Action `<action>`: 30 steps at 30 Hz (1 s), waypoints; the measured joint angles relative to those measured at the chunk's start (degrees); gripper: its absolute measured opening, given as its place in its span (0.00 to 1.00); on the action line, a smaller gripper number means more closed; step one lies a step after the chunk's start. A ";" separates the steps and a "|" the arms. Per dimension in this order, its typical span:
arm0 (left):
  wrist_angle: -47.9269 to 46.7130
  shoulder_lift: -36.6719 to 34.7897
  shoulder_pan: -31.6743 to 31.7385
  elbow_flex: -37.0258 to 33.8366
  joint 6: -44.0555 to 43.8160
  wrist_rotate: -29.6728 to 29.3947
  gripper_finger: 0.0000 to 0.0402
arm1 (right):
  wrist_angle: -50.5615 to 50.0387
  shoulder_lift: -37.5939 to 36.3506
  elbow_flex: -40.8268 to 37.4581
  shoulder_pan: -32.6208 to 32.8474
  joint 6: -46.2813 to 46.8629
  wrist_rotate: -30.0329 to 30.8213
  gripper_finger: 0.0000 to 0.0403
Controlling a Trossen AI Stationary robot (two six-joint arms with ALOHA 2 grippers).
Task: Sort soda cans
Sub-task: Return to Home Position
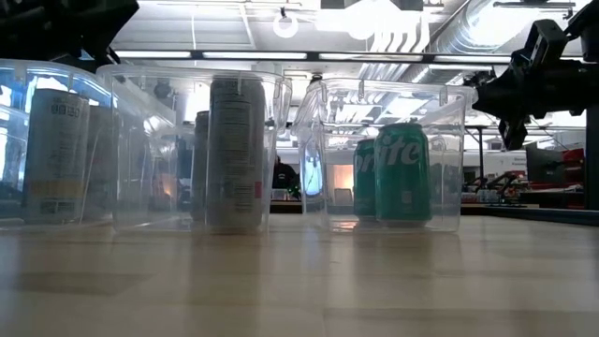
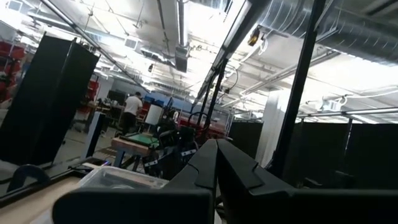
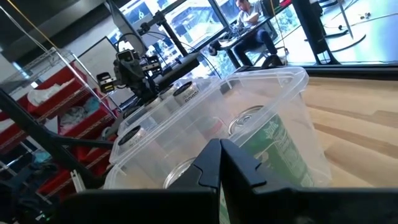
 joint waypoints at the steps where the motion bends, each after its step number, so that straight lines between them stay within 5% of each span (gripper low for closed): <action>1: -0.06 -0.01 0.00 0.00 0.00 -0.02 0.00 | 0.00 -0.04 0.00 0.00 0.00 0.00 0.00; 30: -1.04 0.04 0.00 0.00 0.00 -0.02 0.00 | 0.00 0.04 0.02 0.00 0.00 -0.15 0.00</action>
